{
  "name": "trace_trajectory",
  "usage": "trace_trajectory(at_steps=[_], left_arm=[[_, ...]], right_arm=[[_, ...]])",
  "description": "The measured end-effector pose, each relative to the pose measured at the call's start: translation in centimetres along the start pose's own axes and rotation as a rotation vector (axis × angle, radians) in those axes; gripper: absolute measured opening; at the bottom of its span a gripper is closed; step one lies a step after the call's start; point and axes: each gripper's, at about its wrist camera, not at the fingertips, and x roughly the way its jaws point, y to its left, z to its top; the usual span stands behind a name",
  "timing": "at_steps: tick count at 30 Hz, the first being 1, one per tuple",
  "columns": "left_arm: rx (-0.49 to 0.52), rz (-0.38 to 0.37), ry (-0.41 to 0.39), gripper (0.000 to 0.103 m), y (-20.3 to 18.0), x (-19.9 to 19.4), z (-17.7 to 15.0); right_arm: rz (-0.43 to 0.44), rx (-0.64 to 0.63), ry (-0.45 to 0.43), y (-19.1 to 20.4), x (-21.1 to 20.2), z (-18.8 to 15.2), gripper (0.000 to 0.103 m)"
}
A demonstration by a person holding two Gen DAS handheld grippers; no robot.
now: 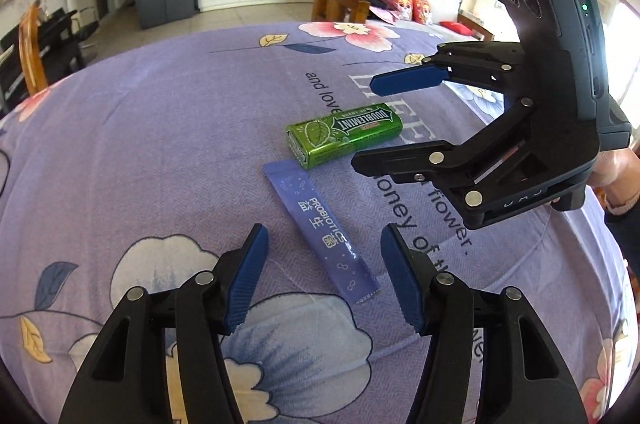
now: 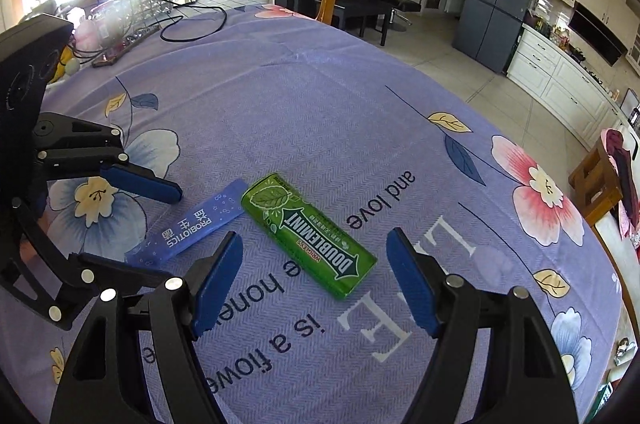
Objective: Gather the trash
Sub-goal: 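Grasp the blue probiotics stick with the left gripper while the right grasps the green gum pack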
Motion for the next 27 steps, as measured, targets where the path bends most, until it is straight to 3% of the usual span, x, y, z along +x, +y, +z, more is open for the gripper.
trace_trajectory(at_steps=[3, 6, 8, 10, 12, 16, 21, 27], left_arm=[[0.019, 0.024, 0.001, 0.055, -0.3, -0.1, -0.1], [-0.009, 0.030, -0.007, 0.037, 0.6, -0.3, 0.1], [-0.026, 0.031, -0.009, 0.023, 1.2, -0.4, 0.1], [-0.027, 0.025, -0.009, 0.023, 1.4, -0.5, 0.1], [-0.019, 0.032, -0.008, 0.023, 1.2, -0.6, 0.1], [-0.031, 0.021, -0.011, 0.015, 1.5, -0.8, 0.1], [0.006, 0.029, -0.042, 0.013, 0.9, -1.2, 0.0], [0.025, -0.023, -0.073, 0.012, 0.2, -2.1, 0.1]], right_arm=[[0.001, -0.013, 0.011, 0.1, 0.6, 0.0, 0.074], [0.009, -0.017, 0.021, 0.2, 1.0, -0.1, 0.073], [0.037, -0.004, 0.028, 0.1, 1.2, -0.3, 0.066], [0.062, 0.027, 0.027, -0.2, 1.1, -0.3, 0.050], [0.056, 0.034, 0.025, -0.1, 1.1, -0.4, 0.048], [0.054, 0.070, 0.024, -0.1, 0.7, -0.7, 0.034], [0.031, 0.127, 0.011, 0.0, -0.6, -1.6, 0.031], [0.012, 0.274, -0.059, -0.5, -4.4, -3.5, 0.031]])
